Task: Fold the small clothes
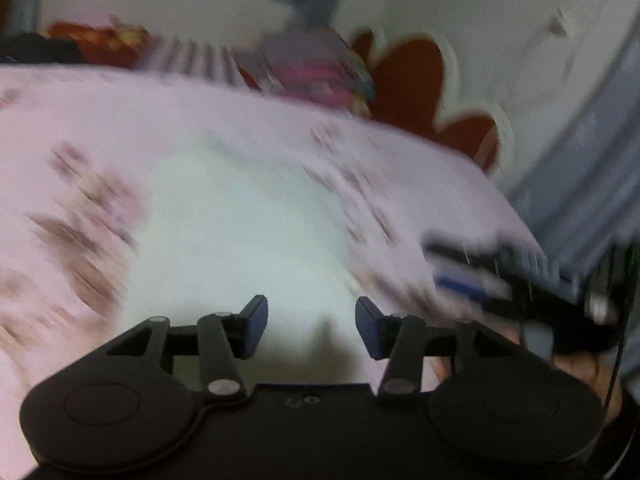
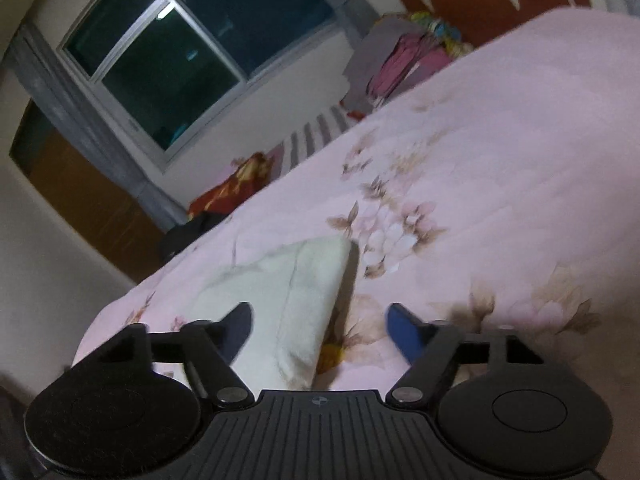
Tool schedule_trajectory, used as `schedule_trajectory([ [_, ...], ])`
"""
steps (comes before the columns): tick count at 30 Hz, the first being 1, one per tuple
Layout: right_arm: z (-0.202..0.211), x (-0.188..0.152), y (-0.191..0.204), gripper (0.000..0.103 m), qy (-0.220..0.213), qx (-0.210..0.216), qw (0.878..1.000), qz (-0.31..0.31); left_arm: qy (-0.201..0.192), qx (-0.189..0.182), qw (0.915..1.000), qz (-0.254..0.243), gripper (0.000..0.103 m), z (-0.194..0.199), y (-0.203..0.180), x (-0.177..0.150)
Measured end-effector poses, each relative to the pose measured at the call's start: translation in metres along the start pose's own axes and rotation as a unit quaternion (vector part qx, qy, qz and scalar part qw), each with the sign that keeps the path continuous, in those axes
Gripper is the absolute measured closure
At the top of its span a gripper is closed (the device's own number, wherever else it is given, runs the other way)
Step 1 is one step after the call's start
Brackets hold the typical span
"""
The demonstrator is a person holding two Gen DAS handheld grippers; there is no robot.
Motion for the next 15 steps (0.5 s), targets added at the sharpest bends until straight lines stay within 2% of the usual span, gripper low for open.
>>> schedule_trajectory([
  [2, -0.017, -0.001, 0.002, 0.033, 0.019, 0.012, 1.0, -0.007, -0.011, 0.032, 0.9992, 0.02, 0.055, 0.001, 0.026, 0.018],
  [5, -0.036, -0.002, 0.006, 0.033, 0.042, 0.016, 0.999, -0.004, -0.005, 0.051, 0.9979, 0.039, 0.053, -0.008, 0.054, 0.035],
  [6, -0.042, -0.004, 0.006, 0.033, 0.051, 0.015, 0.999, -0.004, -0.003, 0.055, 0.9978, 0.038, 0.051, -0.008, 0.056, 0.034],
  [8, -0.052, -0.007, 0.009, 0.033, 0.062, -0.011, 0.998, 0.005, 0.009, 0.048, 0.9984, 0.029, 0.037, -0.014, 0.057, 0.035],
  [13, -0.07, -0.016, 0.005, 0.033, 0.076, -0.013, 0.997, -0.024, 0.038, 0.045, 0.9981, -0.017, 0.038, -0.038, 0.06, 0.025],
  [14, -0.074, -0.017, 0.006, 0.041, 0.076, -0.012, 0.997, -0.027, 0.041, 0.047, 0.9976, -0.031, 0.044, -0.043, 0.059, 0.021],
  [15, -0.078, -0.018, 0.007, 0.06, 0.079, -0.015, 0.996, -0.026, 0.045, 0.057, 0.9964, -0.042, 0.052, -0.049, 0.062, 0.018],
])
Point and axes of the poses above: each gripper's, at about its wrist camera, not at the fingertips, and z roughly against the way its jaws point, y to its left, x to its top, the point moved 2 cm from there along -z, roughly the way its jaws point, and after that the axes turned 1 degree about -y, right-handed, at the moved point
